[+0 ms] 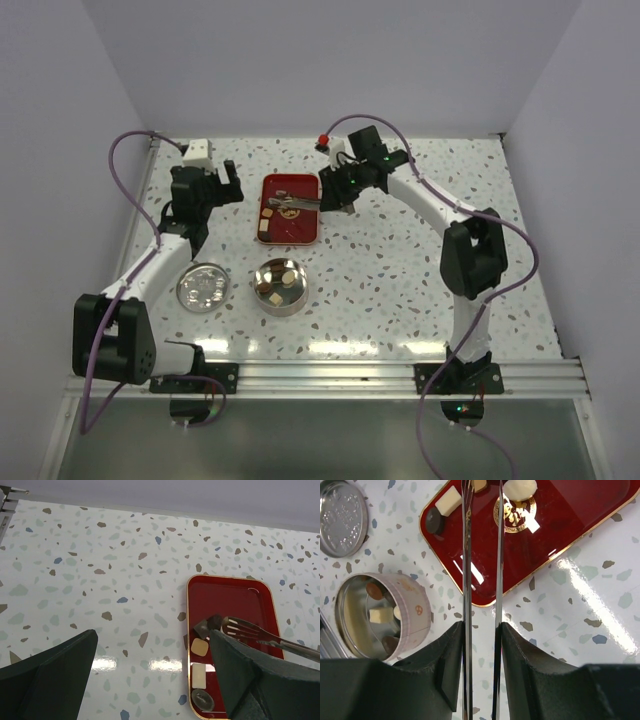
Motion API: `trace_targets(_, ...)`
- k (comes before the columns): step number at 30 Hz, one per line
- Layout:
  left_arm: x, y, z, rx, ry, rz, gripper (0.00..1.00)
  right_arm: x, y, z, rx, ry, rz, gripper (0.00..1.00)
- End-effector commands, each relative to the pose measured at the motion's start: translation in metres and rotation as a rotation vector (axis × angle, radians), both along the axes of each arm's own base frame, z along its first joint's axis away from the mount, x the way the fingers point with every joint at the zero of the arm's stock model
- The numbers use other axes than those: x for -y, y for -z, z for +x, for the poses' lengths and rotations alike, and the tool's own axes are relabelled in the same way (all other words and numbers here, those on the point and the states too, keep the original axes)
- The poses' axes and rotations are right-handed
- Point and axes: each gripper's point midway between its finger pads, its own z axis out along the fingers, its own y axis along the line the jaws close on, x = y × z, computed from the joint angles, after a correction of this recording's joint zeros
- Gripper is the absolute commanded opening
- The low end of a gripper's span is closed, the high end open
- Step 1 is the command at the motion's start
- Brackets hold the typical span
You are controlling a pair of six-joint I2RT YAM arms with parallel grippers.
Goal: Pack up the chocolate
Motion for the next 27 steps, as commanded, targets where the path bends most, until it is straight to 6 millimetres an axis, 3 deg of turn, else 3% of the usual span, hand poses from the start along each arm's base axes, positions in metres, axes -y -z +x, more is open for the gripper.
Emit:
trace_targets(1,0.002,-0.018,0.009,0.039,-0.004,-0.001,1.0,0.0,-0.023,0.021,0.096,0.012,0.018,0.39)
trace_targets(14,0.003,-0.015,0.01,0.033,0.002,-0.003,1.0,0.011,-0.01,0.027,0.092,0.033,-0.01,0.41)
trace_targets(27,0.003,-0.015,0.01,0.03,0.0,-0.001,1.0,0.006,0.003,0.028,0.069,0.007,0.004,0.42)
